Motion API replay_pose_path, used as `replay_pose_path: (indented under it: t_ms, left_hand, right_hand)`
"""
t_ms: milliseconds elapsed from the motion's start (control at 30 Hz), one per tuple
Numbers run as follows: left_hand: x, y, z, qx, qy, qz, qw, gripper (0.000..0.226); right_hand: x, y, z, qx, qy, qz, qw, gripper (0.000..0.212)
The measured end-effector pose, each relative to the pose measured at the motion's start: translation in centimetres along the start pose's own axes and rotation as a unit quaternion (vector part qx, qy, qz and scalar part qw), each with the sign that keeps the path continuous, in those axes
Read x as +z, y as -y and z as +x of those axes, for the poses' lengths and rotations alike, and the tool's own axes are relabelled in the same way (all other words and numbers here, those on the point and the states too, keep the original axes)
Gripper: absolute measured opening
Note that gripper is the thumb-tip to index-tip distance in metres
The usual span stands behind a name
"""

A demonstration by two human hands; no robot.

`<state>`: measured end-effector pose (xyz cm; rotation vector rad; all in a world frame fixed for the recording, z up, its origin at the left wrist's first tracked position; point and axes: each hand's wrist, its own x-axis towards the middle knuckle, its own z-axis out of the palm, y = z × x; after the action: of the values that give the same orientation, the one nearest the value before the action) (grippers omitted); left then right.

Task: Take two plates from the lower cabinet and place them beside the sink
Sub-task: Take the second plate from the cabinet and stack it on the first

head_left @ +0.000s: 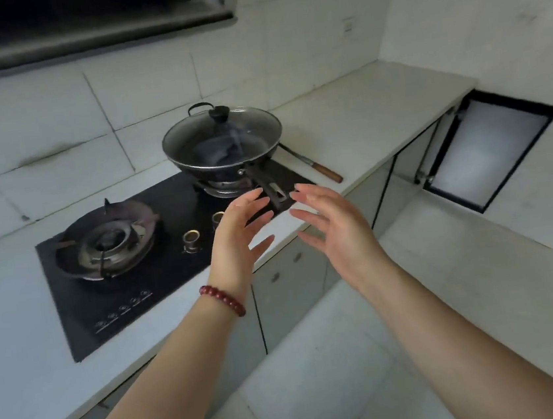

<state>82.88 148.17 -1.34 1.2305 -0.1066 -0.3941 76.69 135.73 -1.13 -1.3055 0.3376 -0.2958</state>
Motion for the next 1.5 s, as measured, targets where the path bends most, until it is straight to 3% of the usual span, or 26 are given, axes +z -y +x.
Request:
replay_pose_path:
  t_ms: [367, 667, 900, 1267, 1500]
  left_hand:
    - [19.4, 6.1, 7.1, -0.080, 0.171, 0.018, 0.982, 0.027]
    - [31.0, 10.1, 15.6, -0.101, 0.289, 0.031, 0.951, 0.028]
    - [40.0, 11.7, 24.8, -0.095, 0.362, 0.046, 0.926, 0.035]
    - [52.8, 16.5, 33.3, -0.151, 0.406, 0.052, 0.900, 0.031]
    - [63.8, 21.0, 38.4, -0.150, 0.420, 0.069, 0.892, 0.030]
  right_hand:
    - [-18.2, 3.6, 3.6, -0.020, -0.203, 0.068, 0.977, 0.016]
    - [-28.4, 5.9, 10.6, -0.046, -0.295, 0.092, 0.950, 0.027]
    - [-35.4, 9.0, 18.4, -0.066, -0.359, 0.071, 0.928, 0.016]
    - [-47.1, 11.1, 25.8, -0.084, -0.434, 0.078, 0.894, 0.015]
    - [-58.2, 13.0, 31.6, -0.095, -0.444, 0.068, 0.888, 0.016]
